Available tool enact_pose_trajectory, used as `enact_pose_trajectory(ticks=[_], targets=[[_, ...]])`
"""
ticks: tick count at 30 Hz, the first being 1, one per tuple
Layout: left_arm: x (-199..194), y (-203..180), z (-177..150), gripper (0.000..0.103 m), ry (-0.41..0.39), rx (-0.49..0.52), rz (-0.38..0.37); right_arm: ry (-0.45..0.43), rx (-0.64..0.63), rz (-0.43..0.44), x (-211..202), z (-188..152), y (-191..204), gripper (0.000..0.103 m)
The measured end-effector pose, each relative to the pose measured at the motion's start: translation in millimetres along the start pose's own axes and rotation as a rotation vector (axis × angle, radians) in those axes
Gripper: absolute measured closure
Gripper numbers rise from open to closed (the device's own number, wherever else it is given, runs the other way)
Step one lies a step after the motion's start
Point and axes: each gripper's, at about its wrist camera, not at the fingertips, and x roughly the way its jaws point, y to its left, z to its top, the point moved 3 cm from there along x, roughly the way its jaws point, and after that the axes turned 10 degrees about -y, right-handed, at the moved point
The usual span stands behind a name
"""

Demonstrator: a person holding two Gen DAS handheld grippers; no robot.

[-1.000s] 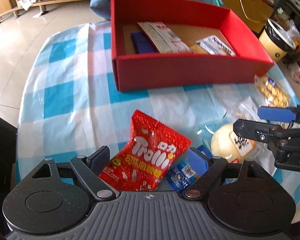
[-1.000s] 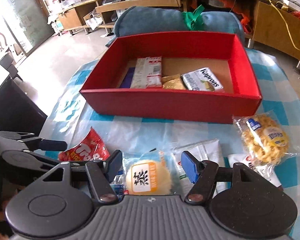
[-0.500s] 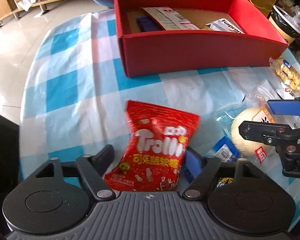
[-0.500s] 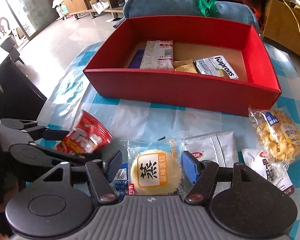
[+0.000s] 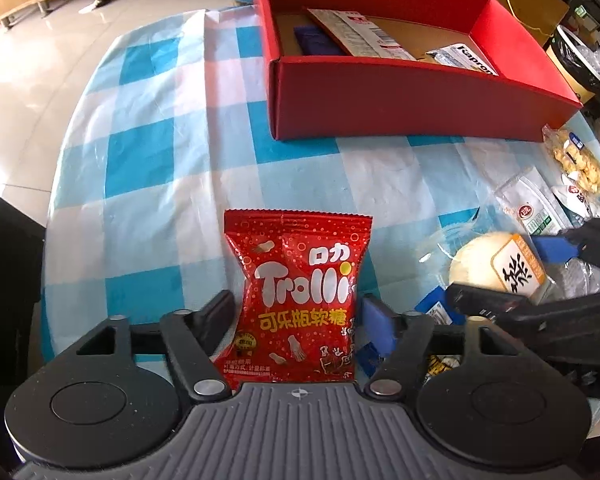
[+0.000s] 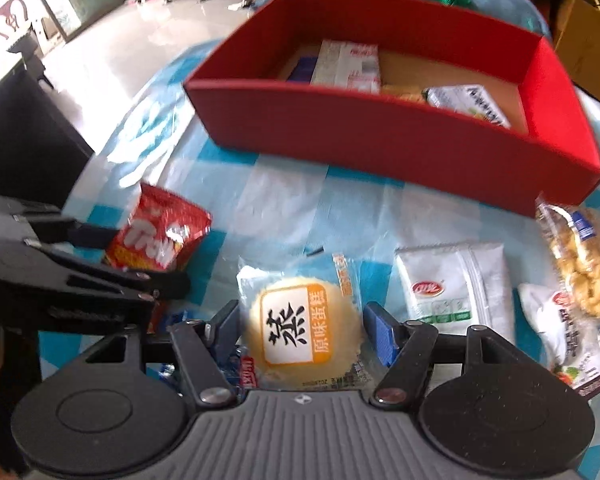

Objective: Organize snacks
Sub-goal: 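Grasp the red Trolli gummy bag with the left gripper while the right gripper grasps the wrapped round bun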

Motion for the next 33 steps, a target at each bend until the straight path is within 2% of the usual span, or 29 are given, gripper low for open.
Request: enact_pose_trajectory(ticks=[3,6,8,11,18,19,20,22,23,24,27,33], targets=[[2,1,-1,0.021,-0.001,0.015,0.020,-0.011,-0.026,-0.015,2,1,4,0.039],[3,4,-2,0.018,-0.003,0.018,0.033,-0.021,-0.017,-0.017,4,0,3,0.034],[3,6,-2,0.017,-0.003,0.016,0.037,-0.033,0.006,0.000,3,-1,1,0.026],[6,9,-5,0.010,0.004,0.025,0.060,-0.029,0.037,0.045,4,-2,-1,0.003],[7,13,-9,0.006,0.000,0.012,0.066,-0.004,0.002,0.028,8,-5,4,0.003],[7,13,-9,0.007,-0.004,0.012,0.066,-0.005,-0.003,0.023,7,-5,4,0.009],[5,12,-10,0.009,-0.009,0.013,0.063,-0.010,-0.016,0.003,5,-6,5,0.022],[1,10,-11,0.016,-0.023,0.023,0.060,-0.029,-0.074,-0.068,0,-6,9,0.043],[-2,8,-12,0.022,-0.030,0.028,0.058,-0.033,-0.076,-0.060,-3,-7,8,0.047],[-4,6,-11,0.028,-0.034,0.033,0.056,-0.037,-0.067,-0.062,-5,-7,7,0.047],[-6,4,-9,0.036,-0.033,0.022,0.032,-0.052,-0.070,-0.094,-10,-6,6,0.048],[-11,-1,-5,0.040,-0.044,0.009,-0.002,-0.105,-0.026,-0.100,-29,2,-2,0.049]])
